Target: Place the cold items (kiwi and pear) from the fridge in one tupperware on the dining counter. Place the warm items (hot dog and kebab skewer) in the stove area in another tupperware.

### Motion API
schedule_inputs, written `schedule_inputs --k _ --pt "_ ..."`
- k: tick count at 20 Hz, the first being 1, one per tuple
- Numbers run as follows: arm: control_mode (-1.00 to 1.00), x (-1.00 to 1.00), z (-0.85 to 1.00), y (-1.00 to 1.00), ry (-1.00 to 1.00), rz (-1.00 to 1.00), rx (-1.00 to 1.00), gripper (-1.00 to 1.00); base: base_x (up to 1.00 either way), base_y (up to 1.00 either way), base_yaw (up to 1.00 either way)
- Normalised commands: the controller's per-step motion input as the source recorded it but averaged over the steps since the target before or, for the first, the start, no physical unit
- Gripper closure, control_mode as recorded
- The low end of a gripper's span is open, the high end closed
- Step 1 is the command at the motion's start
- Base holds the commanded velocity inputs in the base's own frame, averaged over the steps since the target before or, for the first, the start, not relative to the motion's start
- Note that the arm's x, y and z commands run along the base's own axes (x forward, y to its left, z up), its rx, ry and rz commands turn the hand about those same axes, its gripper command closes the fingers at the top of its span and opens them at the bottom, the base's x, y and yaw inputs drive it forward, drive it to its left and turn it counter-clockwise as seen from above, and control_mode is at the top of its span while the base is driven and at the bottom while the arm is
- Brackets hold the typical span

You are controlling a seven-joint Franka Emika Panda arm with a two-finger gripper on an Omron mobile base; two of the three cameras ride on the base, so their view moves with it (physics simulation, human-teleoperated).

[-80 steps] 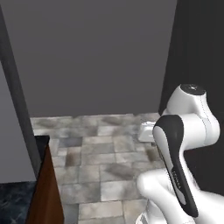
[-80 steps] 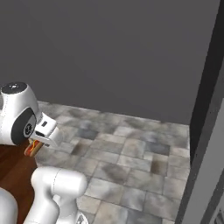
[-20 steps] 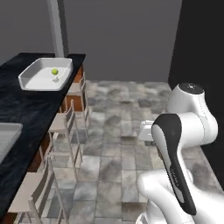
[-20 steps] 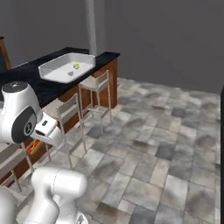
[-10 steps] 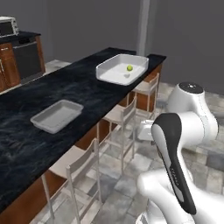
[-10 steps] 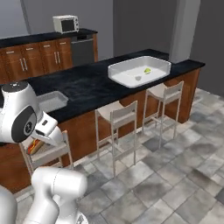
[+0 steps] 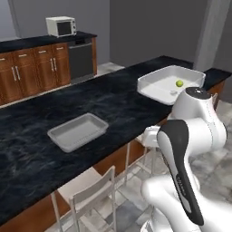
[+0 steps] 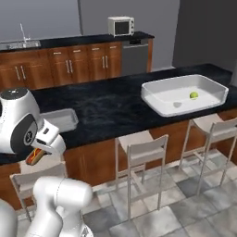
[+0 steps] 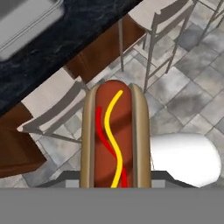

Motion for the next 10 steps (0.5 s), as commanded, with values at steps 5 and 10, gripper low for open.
schedule_inputs --k 5,10 --pt "1.0 0.0 0.0 0.0 0.0 0.0 0.0 1.0 0.89 -0.18 0.5" --pt "1.0 0.0 0.0 0.0 0.0 0.0 0.0 1.0 0.91 0.0 0.62"
